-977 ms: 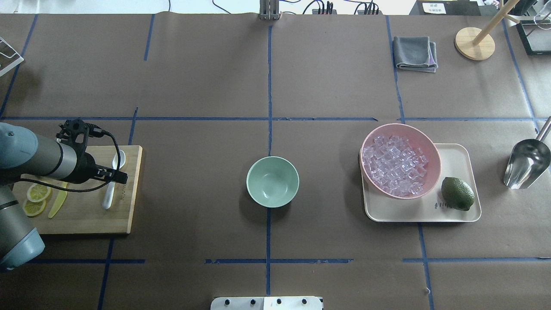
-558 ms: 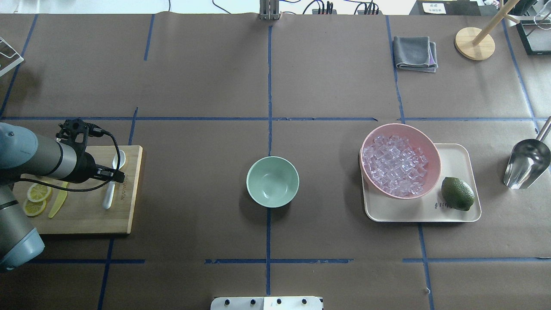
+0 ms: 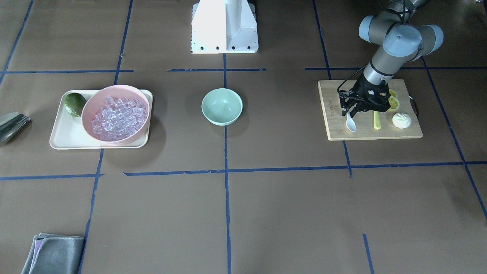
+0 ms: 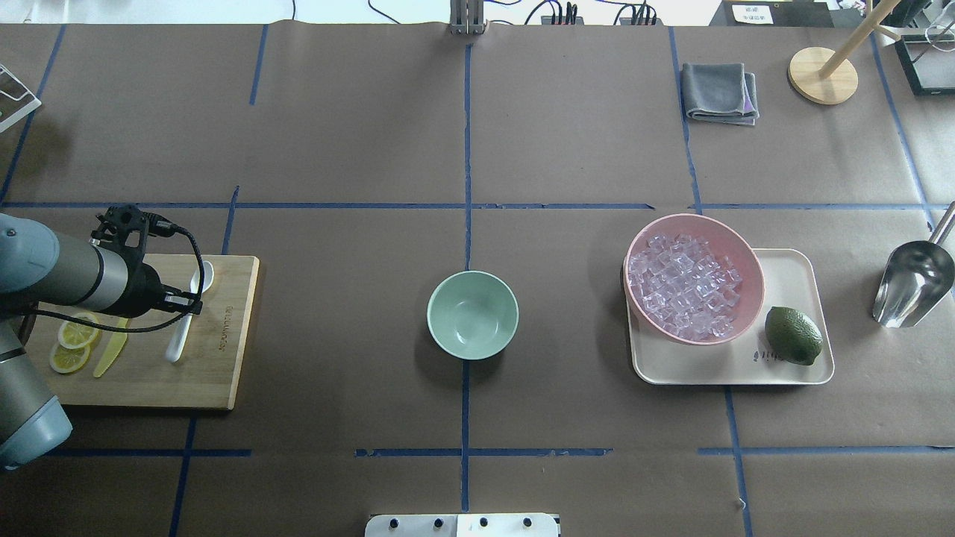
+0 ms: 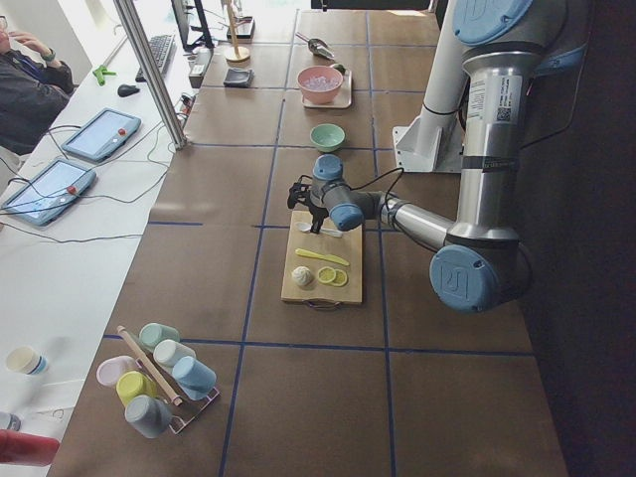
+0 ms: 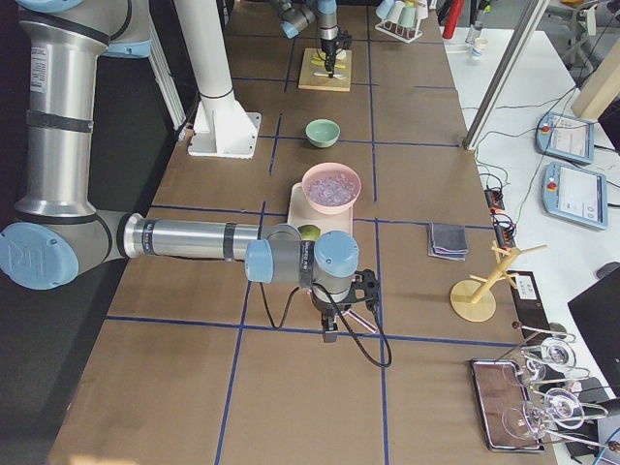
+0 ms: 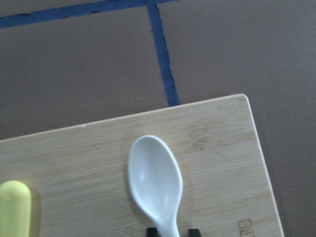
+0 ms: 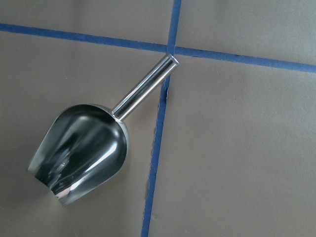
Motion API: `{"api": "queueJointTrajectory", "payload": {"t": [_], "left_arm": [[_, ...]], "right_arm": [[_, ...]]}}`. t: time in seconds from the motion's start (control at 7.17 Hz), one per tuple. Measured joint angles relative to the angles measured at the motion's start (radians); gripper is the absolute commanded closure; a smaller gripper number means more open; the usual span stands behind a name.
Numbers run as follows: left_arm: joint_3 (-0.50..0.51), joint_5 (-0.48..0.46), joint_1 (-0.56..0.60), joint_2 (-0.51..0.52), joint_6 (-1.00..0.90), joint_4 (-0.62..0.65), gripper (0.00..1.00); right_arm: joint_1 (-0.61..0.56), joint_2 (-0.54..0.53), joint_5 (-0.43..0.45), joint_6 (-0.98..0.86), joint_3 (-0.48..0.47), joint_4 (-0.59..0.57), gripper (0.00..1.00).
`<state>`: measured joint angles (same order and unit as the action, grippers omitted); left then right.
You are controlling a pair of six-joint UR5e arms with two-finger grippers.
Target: Put spoon and ice into bowl
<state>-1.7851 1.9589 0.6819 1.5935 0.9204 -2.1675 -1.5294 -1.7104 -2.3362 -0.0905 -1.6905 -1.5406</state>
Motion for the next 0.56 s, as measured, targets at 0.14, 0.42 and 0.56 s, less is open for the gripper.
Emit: {"api": "queueJointTrajectory", "payload": {"t": [0.14,0.42,0.56], "left_arm": [[-0.003,0.000,0.002,-0.001,0.000,0.000,1.00],[-0.008,0.003,0.005,0.004,0.000,0.005,1.00],[-0.030,0.006,0.007,0.015,0.000,0.047,1.00]], "right_arm": [[0.000,0.000,0.000,0.000,0.000,0.000,0.00],[0.000,0.000,0.000,0.000,0.000,0.001,0.00],[0.000,0.000,0.000,0.000,0.000,0.001,0.00]]}}
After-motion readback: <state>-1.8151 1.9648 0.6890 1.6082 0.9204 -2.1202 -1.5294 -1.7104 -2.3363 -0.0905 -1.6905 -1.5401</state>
